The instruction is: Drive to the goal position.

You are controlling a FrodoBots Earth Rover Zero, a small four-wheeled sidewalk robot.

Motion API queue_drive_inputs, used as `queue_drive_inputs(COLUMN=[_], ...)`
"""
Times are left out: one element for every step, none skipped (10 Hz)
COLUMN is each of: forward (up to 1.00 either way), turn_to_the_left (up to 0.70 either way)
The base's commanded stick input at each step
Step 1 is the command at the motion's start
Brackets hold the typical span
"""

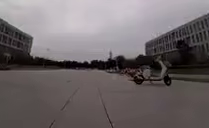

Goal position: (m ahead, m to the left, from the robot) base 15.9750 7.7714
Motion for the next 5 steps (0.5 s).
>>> queue_drive_inputs(forward=[0.70,0.70,0.70,0.70,0.70], turn_to_the_left=[-0.16,-0.09,0.21,0.36,0.36])
